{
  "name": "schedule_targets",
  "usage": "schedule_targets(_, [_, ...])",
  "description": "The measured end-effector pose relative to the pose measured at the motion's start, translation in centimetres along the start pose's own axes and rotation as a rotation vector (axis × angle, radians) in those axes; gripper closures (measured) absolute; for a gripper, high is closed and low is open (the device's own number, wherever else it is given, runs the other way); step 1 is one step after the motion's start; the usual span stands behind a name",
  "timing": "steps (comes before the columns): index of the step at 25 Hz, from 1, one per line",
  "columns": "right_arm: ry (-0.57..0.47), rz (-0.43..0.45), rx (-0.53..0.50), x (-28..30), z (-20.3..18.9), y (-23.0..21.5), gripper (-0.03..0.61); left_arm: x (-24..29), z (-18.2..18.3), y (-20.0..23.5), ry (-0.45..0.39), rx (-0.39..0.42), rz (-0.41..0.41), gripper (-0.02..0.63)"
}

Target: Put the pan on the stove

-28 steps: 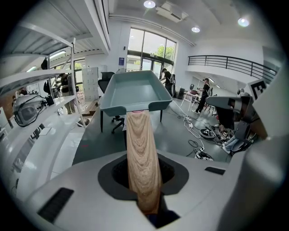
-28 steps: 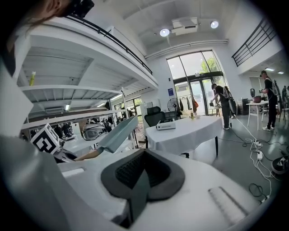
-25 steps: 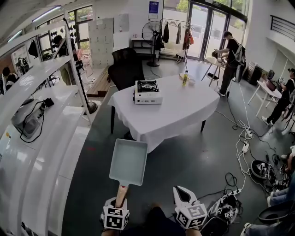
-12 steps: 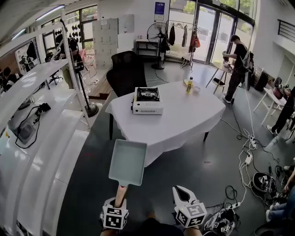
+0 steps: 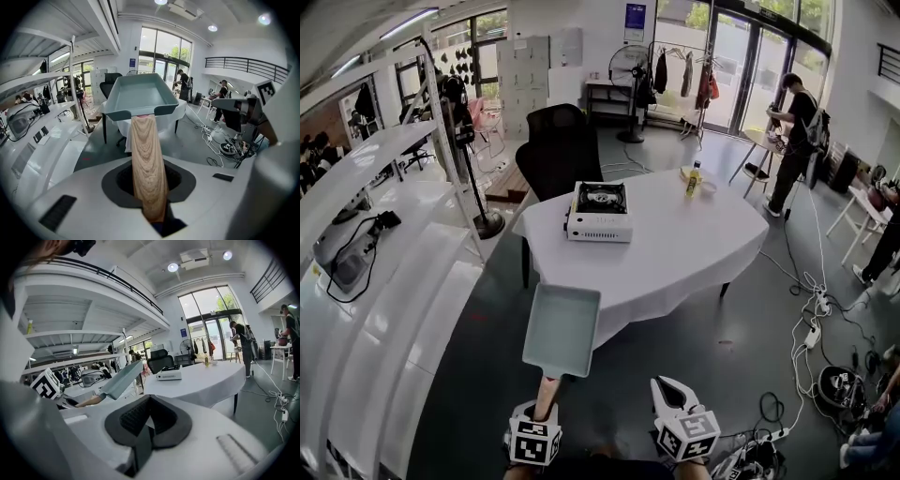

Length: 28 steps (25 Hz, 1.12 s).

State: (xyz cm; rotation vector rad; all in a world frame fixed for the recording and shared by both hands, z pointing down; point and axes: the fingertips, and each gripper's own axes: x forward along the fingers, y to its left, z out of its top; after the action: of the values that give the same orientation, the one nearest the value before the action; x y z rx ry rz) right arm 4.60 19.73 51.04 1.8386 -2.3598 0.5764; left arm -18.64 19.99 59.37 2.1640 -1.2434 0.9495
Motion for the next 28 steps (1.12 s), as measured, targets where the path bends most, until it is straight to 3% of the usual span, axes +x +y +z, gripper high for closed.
schedule_targets(15, [0.019,-0.003,0.052,0.1,-0.9,-1.7,0.577,0.5,0.6,-0.5,0.021,-0.018,0.026,0.548])
schedule_targets(28, [0.035,-0.011,0.036,5.3,1.2,-3.7,0.577,4.9,4.8,1.4,0.025,-0.025,0.007,0.548])
